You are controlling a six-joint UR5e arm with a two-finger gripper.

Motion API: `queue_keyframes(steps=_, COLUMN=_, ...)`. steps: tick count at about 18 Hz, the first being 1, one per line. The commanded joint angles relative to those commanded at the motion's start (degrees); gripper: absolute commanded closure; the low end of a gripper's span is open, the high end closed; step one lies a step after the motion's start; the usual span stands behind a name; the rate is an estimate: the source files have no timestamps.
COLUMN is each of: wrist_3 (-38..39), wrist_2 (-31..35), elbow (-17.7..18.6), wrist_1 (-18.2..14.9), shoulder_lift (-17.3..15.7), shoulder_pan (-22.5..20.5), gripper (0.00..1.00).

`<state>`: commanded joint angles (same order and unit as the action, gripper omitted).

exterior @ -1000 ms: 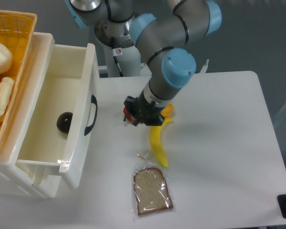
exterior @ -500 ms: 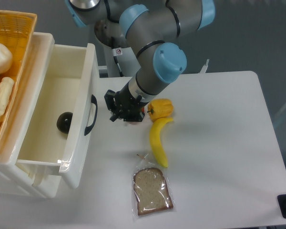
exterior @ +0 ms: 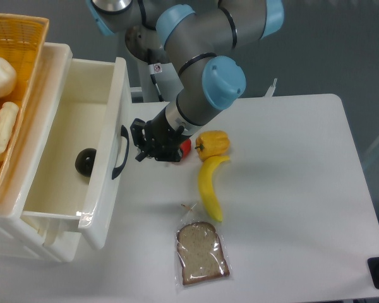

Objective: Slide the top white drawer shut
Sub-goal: 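Push the drawer front with the gripper into the cabinet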

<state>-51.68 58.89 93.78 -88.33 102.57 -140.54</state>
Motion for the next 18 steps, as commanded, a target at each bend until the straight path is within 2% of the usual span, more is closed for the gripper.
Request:
queue_keyframes(steps=8, wrist_3=0.0, wrist_2=-0.17, elbow=0.0, wrist_1=-2.02, shoulder_lift=-0.61, shoulder_pan=0.53, gripper=0.89)
queue_keyframes(steps=18, wrist_3=2.46, wrist_2=-1.84, elbow=-0.53, wrist_1=-1.93, shoulder_lift=-0.7, shoulder_pan=2.81, gripper=0.89)
